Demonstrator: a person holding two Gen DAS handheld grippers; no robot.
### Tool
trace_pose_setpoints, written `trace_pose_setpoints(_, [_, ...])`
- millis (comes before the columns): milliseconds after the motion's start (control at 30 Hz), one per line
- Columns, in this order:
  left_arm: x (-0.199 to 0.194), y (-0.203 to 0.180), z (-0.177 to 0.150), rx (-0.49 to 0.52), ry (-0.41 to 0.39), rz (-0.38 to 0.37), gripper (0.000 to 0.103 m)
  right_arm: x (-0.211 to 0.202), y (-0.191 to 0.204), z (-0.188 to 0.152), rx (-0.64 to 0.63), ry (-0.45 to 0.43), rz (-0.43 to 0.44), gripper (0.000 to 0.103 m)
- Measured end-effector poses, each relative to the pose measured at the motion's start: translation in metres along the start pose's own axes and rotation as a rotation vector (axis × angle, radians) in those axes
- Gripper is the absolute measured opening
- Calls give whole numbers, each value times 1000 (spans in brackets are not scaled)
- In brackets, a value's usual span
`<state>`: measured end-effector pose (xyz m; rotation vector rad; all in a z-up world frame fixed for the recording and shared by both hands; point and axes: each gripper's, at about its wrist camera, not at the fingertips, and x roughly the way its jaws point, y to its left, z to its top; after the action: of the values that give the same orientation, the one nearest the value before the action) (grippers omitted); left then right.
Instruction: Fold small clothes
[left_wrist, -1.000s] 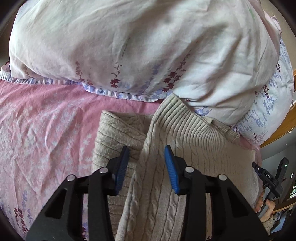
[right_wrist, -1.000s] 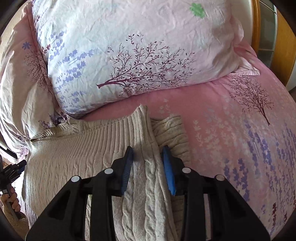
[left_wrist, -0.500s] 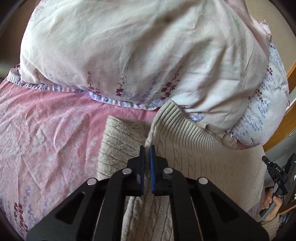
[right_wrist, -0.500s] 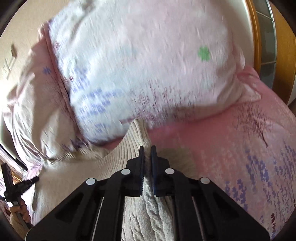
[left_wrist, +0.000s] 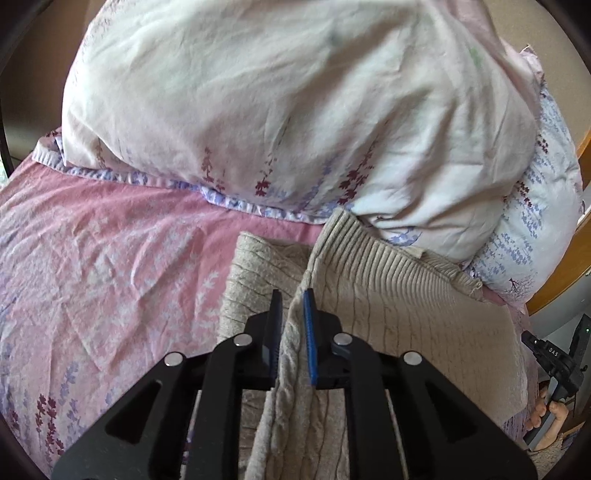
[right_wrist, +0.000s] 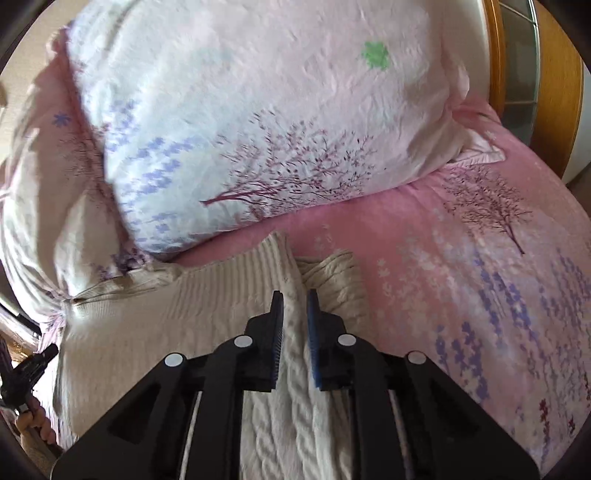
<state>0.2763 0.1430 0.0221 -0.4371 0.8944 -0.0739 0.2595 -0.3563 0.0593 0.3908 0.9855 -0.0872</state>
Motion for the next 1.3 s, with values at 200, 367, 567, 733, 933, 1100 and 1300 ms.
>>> trace_pose_setpoints(200, [-23, -40, -16, 124, -5, -70, 38, -14, 32, -35, -146, 50, 64, 44])
trace_pose_setpoints(367, [10, -29, -30, 102, 117, -2, 39, 9, 20, -42, -95, 92, 19, 45])
trace_pose_setpoints(567, [16, -23, -33, 77, 115, -26, 39, 15, 38, -43, -158, 84, -62, 48])
trace_pose_setpoints(733, [-13, -10, -30, 51, 105, -67, 57, 13, 49, -40, -176, 100, -138, 55])
trace_pose_setpoints(933, [-43, 20, -18, 38, 47, 29, 86, -17, 97, -59, -314, -44, -238, 101])
trace_pose_setpoints(1100, [-31, 39, -18, -35, 108, -19, 92, -7, 144, -74, -379, -17, -200, 102])
trace_pose_setpoints(1300, [-17, 36, -21, -38, 144, -44, 92, 15, 155, -81, -348, 37, -199, 102])
